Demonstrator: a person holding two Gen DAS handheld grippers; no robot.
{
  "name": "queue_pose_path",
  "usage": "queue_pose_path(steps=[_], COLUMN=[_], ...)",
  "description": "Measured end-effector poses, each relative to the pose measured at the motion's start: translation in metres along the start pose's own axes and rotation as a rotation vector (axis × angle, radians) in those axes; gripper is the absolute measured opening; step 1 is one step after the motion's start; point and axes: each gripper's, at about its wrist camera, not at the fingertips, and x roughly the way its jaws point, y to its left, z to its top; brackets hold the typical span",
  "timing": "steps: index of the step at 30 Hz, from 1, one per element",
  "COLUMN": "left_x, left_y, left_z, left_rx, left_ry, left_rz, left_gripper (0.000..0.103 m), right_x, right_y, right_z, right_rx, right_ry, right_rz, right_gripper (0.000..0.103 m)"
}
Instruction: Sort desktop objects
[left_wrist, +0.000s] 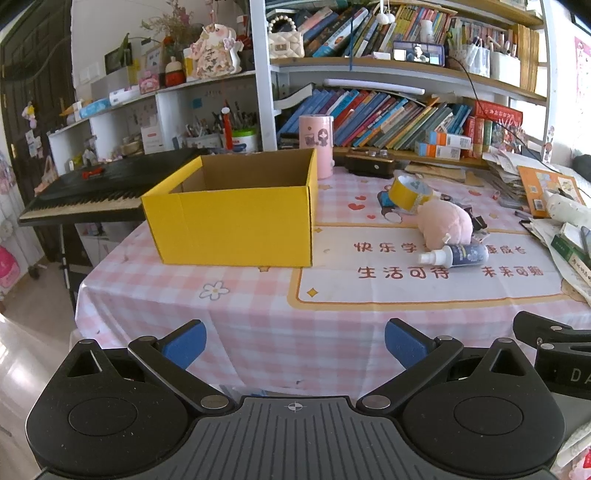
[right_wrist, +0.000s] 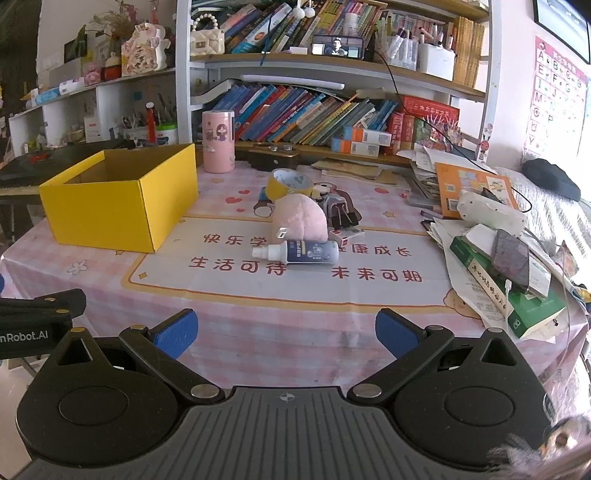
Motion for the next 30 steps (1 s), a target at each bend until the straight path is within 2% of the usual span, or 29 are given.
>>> queue_pose_path(steps=[20,30], left_x=[0.009,0.021], left_y=[-0.006,-0.027], left_z=[0.003,0.010], left_rx=[0.005,0.006], left_ry=[0.001,0.012], left_rz=[-0.018,-0.047], left_gripper=[0.103,0.103], right_x=[0.004,0.014], right_y=[-0.007,-0.026], right_z=[0.001,0.007], right_rx=[0.010,0.011], right_ry=[0.001,0.014], right_rz=[-0.013,-0.030], right_gripper=[0.103,0.103])
